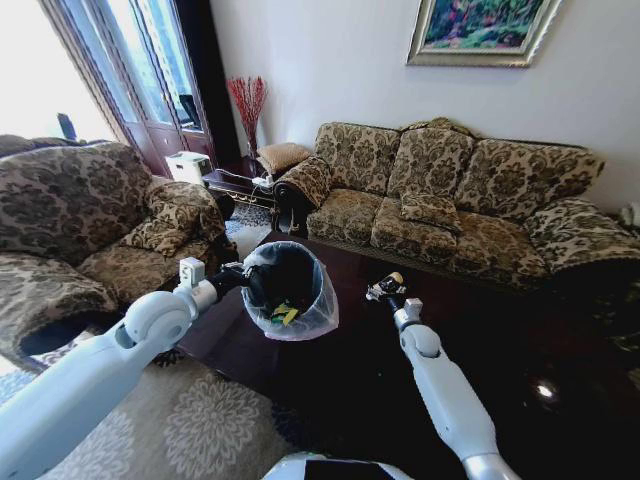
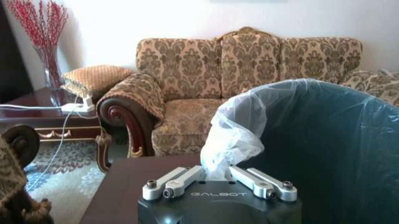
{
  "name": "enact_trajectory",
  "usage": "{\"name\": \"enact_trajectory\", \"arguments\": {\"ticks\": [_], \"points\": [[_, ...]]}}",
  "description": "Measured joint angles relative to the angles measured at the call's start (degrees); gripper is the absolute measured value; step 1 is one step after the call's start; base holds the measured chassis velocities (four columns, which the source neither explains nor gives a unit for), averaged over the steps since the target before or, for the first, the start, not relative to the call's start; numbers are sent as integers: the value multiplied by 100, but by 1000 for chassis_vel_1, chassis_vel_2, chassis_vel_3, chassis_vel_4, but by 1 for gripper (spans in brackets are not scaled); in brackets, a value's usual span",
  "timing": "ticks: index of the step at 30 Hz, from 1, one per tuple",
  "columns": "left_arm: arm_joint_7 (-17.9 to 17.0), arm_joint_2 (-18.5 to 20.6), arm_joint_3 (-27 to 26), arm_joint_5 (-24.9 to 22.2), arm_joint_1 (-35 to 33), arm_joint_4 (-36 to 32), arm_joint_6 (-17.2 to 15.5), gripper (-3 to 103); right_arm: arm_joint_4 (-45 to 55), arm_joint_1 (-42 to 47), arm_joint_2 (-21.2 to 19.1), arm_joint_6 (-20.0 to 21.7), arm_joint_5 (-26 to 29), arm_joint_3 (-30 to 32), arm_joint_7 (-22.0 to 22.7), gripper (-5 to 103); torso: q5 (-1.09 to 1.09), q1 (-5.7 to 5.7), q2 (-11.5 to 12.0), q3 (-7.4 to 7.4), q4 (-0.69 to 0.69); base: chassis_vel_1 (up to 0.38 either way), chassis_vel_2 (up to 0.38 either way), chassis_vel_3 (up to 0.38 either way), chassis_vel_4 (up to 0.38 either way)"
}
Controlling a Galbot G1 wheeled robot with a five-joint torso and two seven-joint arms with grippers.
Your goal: Move to the front of the table and place the trash on the table into the trash bin.
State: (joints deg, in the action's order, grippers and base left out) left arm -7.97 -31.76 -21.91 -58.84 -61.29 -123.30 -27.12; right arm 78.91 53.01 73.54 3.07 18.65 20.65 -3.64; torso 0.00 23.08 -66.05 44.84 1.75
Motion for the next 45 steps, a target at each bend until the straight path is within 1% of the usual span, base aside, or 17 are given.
{"name": "enact_trajectory", "arguments": {"ticks": [3,6,7,9,10,12,13,15,17,18,21,22,30,35,37,42,45], "points": [[2,0,0,0,5,0,4,1,-17,-15,5,2,20,-14,48,100,0,2,2,1,0,-143,181,182,-163],[1,-3,9,0,20,2,9,1,-244,-237,141,141,259,-55,433,100,-3,11,5,5,-4,-100,86,95,-119],[1,-3,9,0,20,2,9,1,-244,-237,141,141,259,-55,433,100,-3,11,5,5,-4,-51,57,48,-102],[3,2,21,-2,17,1,12,1,-368,-475,351,430,768,-196,1152,100,-2,10,5,5,-2,-26,14,5,-30],[3,2,21,-2,17,1,12,1,-368,-475,351,430,768,-196,1152,100,-2,10,5,5,-2,0,0,0,0],[3,16,23,-2,1,10,12,1,-597,-773,659,596,1309,-345,1941,100,-1,1,4,1,1,0,0,0,0],[3,16,23,-2,1,10,12,1,-597,-773,659,596,1309,-345,1941,100,-1,1,4,1,1,0,0,0,0],[6,27,48,-2,0,13,13,1,-1050,-1101,973,622,1393,-344,2385,100,0,-6,-2,-3,2,15,-24,-7,31],[6,31,55,-2,0,9,12,1,-1199,-1189,1053,626,1393,-331,2491,100,-1,-7,-2,-3,3,31,-47,-27,62],[8,51,70,-11,-1,-11,12,1,-1606,-1421,1249,653,1392,-268,2693,100,-1,-5,-1,-2,2,24,-69,3,59],[1,87,71,-28,-6,-32,13,1,-2100,-1677,1421,654,1292,-174,2799,100,-1,0,0,0,0,0,-4,1,20],[-2,122,61,-43,-15,-36,13,1,-2470,-1849,1512,610,1167,-124,2805,100,-1,6,1,3,-2,0,0,0,0],[-14,202,39,-79,-38,-36,13,1,-3421,-2334,1620,442,1122,7,2754,100,-1,1,2,1,1,0,0,0,0],[-14,234,32,-83,-45,-26,13,1,-3276,-2274,1558,466,1242,19,2934,100,1,1,2,1,-1,0,0,0,0],[-10,251,21,-85,-44,-7,13,1,-2937,-2098,1478,477,1280,19,3037,100,0,3,2,1,-3,0,0,0,0],[25,213,63,-72,-20,19,17,1,-2580,-1869,1293,210,1219,21,3044,100,1,3,2,1,0,0,0,0,0],[38,187,80,-63,-18,19,24,1,-2490,-1812,1230,201,1214,23,3065,100,0,2,2,1,-1,0,0,0,0]]}}
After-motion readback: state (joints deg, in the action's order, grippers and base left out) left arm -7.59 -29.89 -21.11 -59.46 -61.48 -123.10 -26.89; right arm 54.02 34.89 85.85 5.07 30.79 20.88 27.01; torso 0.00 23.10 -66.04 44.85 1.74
